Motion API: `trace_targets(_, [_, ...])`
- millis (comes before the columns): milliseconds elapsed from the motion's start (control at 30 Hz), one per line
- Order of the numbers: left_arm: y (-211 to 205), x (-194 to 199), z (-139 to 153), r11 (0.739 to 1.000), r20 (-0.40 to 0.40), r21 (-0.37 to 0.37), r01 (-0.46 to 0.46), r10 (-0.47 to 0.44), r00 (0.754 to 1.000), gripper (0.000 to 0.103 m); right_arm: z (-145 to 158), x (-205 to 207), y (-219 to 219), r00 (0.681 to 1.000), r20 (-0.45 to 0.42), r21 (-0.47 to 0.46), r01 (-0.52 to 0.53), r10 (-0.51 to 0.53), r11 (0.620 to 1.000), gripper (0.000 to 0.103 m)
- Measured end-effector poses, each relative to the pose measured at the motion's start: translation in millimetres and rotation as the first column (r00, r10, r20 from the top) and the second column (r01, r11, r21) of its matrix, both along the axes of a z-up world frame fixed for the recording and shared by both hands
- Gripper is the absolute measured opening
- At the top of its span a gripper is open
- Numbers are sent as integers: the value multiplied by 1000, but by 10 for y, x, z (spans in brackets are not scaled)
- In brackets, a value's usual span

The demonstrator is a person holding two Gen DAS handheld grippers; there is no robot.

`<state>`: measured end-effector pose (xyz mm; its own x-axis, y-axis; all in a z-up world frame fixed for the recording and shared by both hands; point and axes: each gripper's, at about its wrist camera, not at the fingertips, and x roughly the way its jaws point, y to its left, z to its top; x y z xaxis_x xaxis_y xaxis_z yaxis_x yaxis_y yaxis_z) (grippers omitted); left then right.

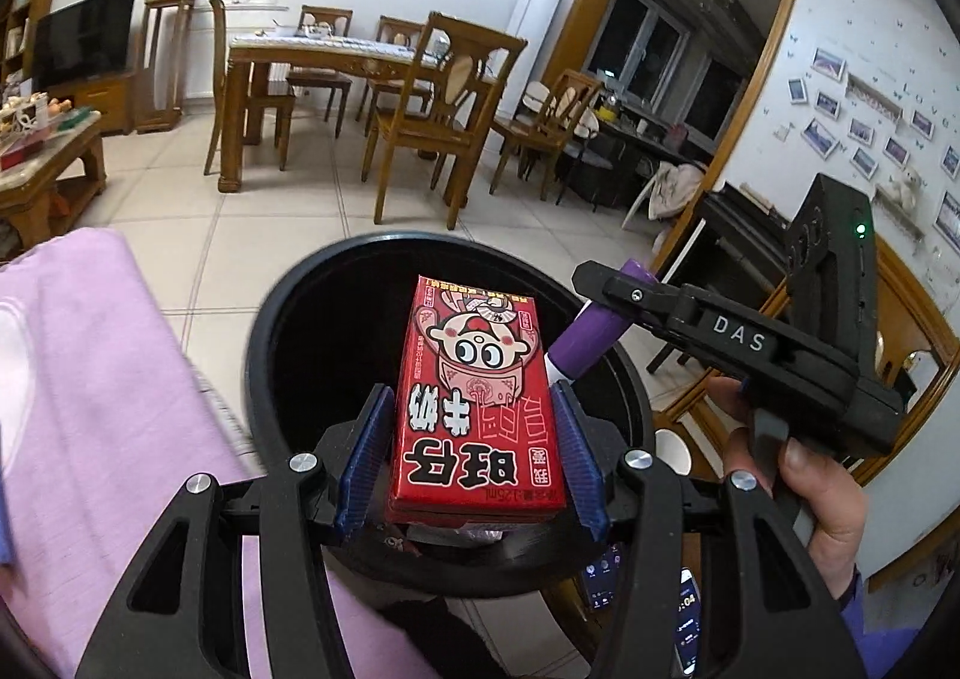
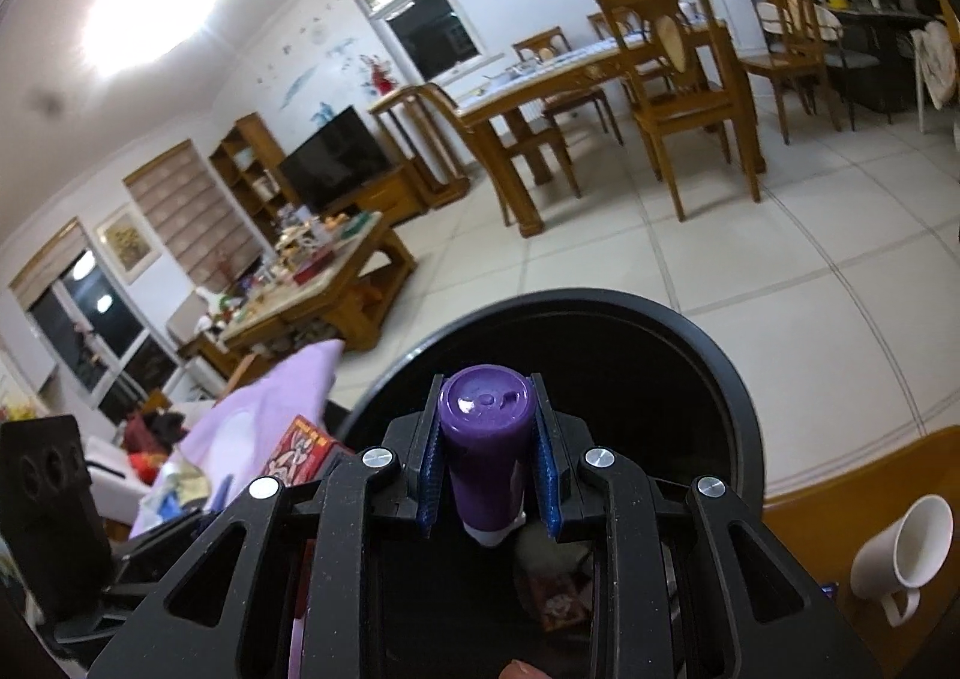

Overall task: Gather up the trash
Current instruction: 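Carry red box and purple tube over the black bin and open both tools, then move both tools back over the table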

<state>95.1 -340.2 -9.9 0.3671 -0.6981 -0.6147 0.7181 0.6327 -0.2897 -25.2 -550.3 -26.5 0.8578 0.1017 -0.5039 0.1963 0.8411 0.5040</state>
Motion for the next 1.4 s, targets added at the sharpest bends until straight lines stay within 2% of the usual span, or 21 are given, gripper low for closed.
trace_targets(200, [-110,19,-143,999,-13,39,8,-8,1000,53,-211,39,-124,1000,-25,13,16,-16,1000,26])
trace_targets(433, [-209,-43,-119,997,14,74,-2,1,1000,55,-317,126,-110,999,-46,26,20,-18,999,26])
trace_targets(467, [-201,-54,-105,997,17,78,0,-1,1000,60,-322,131,-109,999,-50,27,19,-17,999,28])
trace_targets(533, [-222,-87,-67,997,27,76,-5,3,1000,72,-331,151,-94,998,-58,35,13,-11,999,44])
trace_targets(567, [-215,-100,-44,997,36,72,-8,5,999,73,-306,164,-85,998,-55,38,15,-13,999,57])
trace_targets(600, [-199,-120,-16,997,45,71,-7,3,999,73,-292,157,-71,999,-52,38,17,-15,999,64])
trace_targets(733, [-100,-191,73,999,51,53,1,-3,999,73,-222,136,11,999,-42,23,15,-14,1000,66])
trace_targets(833, [54,-221,141,999,54,38,-10,8,998,73,-156,120,110,1000,-31,14,7,-7,1000,72])
trace_targets(1033, [636,-244,254,995,61,0,-101,101,993,73,40,205,542,998,-13,-21,-59,58,998,72])
trace_targets(1167, [1235,-198,301,977,68,-20,-212,213,975,73,178,348,926,992,-7,-44,-126,126,991,72])
trace_targets(1267, [1781,-129,283,946,67,-27,-322,323,944,73,260,516,1344,981,-14,-63,-192,192,979,72])
trace_targets(1367, [2302,-36,252,900,61,-28,-434,435,898,73,319,664,1730,968,-26,-76,-250,249,965,72])
trace_targets(1400, [2507,15,234,876,59,-21,-481,482,874,73,334,725,1888,962,-31,-80,-274,272,958,72])
